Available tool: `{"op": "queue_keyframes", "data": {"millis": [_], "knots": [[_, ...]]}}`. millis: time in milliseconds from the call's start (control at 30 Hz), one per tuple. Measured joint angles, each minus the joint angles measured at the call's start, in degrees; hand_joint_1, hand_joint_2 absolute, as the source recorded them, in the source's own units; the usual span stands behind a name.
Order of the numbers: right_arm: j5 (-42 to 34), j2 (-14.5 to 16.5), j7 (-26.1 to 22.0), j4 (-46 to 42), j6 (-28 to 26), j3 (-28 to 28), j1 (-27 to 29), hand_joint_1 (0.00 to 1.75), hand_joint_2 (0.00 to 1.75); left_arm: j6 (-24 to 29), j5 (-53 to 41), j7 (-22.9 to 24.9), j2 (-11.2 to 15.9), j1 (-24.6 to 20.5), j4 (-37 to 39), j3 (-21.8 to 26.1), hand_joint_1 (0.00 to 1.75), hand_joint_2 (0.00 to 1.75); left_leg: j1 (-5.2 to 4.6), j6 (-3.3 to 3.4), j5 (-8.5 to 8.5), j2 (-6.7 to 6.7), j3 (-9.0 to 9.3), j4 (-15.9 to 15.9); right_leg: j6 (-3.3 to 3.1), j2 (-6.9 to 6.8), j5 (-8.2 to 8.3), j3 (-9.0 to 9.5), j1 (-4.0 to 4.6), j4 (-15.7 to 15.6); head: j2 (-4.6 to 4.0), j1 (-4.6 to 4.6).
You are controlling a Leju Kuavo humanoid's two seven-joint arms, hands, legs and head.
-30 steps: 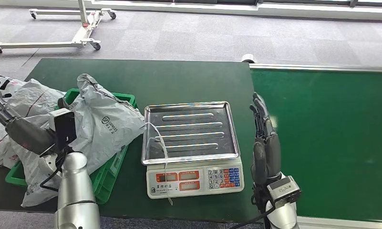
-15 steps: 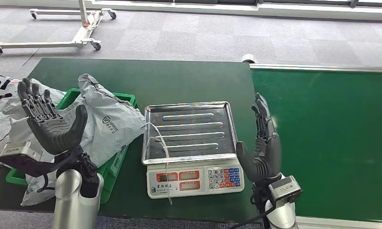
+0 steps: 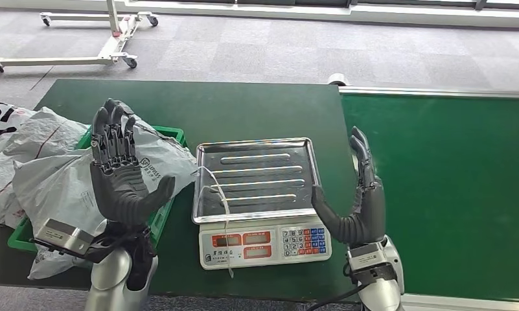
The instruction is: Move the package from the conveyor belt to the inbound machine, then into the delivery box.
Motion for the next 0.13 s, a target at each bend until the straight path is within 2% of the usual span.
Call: {"op": "queue_keyframes", "data": {"millis": [133], "knots": [[0.6, 0.0, 0.0, -0.4, -0.6, 0.0, 0.5, 0.0, 1.75, -0.6, 0.2, 0.0, 0.2, 0.5, 0.5, -0.9, 0.0, 1.75, 0.0, 0.0, 0.0, 0.0, 0.0, 0.0, 0.0, 0.0, 0.0, 0.0, 0.0, 0.0, 0.0, 0.0]]}}
